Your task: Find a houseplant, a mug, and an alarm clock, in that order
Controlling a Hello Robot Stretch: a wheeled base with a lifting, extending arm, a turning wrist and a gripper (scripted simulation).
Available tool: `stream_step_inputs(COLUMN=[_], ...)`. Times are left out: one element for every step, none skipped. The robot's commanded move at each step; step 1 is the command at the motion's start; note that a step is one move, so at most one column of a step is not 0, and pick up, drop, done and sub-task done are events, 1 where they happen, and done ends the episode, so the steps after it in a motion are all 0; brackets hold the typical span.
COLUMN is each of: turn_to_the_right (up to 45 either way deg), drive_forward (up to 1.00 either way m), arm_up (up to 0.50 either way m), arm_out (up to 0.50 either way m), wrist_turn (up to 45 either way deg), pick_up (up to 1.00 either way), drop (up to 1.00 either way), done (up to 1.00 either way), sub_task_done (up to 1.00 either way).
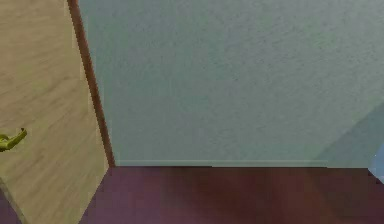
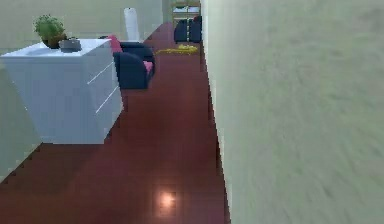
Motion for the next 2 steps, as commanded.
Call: stream_step_inputs(turn_to_the_right=[0.0,-45.0], drive_forward=[0.15,0.0], arm_up=[0.0,0.0], arm_out=[0.0,0.0], wrist_turn=[0.0,0.0], pick_up=[0.0,0.0], drop=[0.0,0.0], done=[0.0,0.0], sub_task_done=[0.0,0.0])
